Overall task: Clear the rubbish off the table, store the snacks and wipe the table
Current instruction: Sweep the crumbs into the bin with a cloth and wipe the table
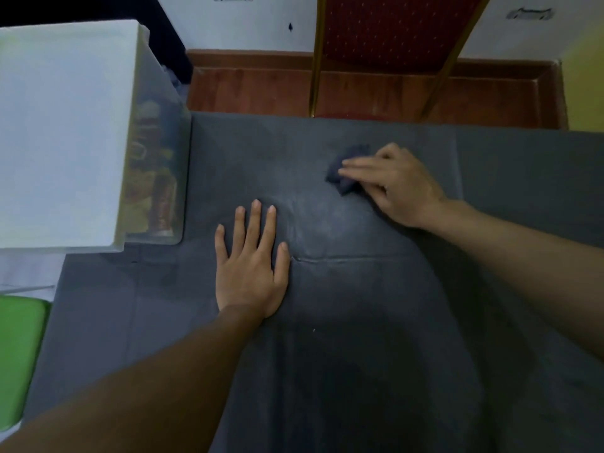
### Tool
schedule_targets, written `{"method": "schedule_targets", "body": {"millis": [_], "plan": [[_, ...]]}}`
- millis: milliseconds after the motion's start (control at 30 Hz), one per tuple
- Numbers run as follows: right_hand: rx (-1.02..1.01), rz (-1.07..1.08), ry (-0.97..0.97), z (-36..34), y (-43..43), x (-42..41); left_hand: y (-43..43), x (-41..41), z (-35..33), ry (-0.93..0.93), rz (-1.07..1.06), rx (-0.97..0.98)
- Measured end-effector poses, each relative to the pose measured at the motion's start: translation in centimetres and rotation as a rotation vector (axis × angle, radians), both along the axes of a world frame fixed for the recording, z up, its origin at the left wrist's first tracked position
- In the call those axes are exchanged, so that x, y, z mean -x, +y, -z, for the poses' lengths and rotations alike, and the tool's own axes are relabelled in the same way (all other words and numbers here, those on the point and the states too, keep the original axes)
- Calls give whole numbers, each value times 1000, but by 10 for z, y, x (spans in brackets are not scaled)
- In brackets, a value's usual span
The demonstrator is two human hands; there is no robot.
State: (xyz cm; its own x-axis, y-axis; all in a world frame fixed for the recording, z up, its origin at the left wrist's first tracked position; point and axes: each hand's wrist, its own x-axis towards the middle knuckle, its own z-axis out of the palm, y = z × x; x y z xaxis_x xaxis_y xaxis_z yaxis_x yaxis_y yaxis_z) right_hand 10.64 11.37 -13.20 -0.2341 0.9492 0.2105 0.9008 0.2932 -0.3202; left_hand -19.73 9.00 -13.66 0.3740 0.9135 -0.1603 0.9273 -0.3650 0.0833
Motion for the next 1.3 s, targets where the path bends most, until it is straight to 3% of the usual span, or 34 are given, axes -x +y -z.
{"method": "schedule_targets", "body": {"millis": [100, 167, 400, 467, 600, 667, 900, 1100, 1300], "plan": [[-39, 213, 52, 0, 8, -2, 0, 0, 1, -10, -4, -7], [-43, 234, 84, 0, -5, 16, -1, 0, 1, -16, -10, -6], [9, -135, 93, 1, -121, 65, -3, -2, 2, -45, -24, -42], [-5, -155, 45, 2, -132, 57, -3, -2, 1, -59, -28, -53], [-71, 249, 140, 5, -137, 57, -9, -3, 1, -112, -1, -102], [-81, 313, 151, 7, -148, 77, -14, -2, 0, -131, 39, -140], [-10, -90, 66, 5, -222, 111, -22, 5, -5, -203, 141, -149], [-65, 350, 179, 3, -238, 121, -56, -12, -7, -178, 211, -52], [21, -46, 103, 2, -330, 171, -76, -31, -3, -191, 187, -14]]}}
